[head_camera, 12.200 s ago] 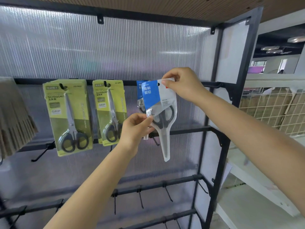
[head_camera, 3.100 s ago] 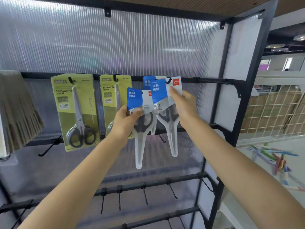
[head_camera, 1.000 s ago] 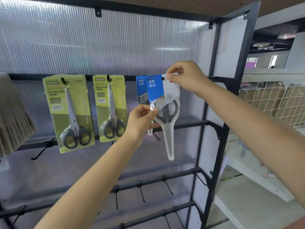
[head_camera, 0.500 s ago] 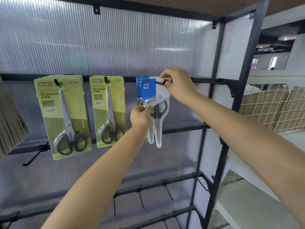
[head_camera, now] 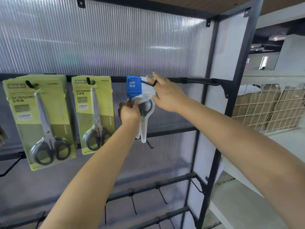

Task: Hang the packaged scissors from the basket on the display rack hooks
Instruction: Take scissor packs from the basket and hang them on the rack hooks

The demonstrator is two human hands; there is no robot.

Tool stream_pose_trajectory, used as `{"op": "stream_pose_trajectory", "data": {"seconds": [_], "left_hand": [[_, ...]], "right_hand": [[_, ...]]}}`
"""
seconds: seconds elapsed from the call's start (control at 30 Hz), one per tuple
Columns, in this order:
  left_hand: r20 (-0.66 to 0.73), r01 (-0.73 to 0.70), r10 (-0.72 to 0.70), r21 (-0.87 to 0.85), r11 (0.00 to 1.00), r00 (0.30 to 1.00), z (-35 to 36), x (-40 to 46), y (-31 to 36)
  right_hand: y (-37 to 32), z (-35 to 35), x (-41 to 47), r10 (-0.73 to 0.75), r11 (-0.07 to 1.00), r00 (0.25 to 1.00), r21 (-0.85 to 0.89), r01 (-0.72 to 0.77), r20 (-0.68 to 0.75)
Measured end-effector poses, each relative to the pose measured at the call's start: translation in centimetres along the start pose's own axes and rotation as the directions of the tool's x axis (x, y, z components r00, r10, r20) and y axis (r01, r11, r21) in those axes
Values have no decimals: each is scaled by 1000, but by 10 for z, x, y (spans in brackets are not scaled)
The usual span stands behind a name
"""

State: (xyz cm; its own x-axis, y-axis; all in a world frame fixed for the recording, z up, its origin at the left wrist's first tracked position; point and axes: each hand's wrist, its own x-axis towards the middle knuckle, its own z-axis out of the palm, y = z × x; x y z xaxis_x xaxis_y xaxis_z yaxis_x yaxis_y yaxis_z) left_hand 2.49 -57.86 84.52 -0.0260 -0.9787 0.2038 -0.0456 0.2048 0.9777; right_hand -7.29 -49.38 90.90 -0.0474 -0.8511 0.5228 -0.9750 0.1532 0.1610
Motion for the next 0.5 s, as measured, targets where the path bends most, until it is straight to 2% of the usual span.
{"op": "stream_pose_trajectory", "data": {"seconds": [0.13, 0.27, 0.4, 0.5], "left_hand": [[-13, -129, 134, 168, 977, 991, 1, -19, 2], [4, -334, 356, 354, 874, 935, 2, -48, 2], [16, -410, 445, 422, 809, 895, -2, -82, -4], [78, -432, 450, 466, 773, 890, -6, -115, -10]], "right_hand": [[3, -5, -17, 25, 1000, 998, 1, -25, -62], [8, -13, -47, 91, 995, 995, 43, -89, -46], [14, -27, -89, 152, 987, 988, 64, -150, -24], [20, -38, -129, 205, 976, 979, 75, -205, 0]]}}
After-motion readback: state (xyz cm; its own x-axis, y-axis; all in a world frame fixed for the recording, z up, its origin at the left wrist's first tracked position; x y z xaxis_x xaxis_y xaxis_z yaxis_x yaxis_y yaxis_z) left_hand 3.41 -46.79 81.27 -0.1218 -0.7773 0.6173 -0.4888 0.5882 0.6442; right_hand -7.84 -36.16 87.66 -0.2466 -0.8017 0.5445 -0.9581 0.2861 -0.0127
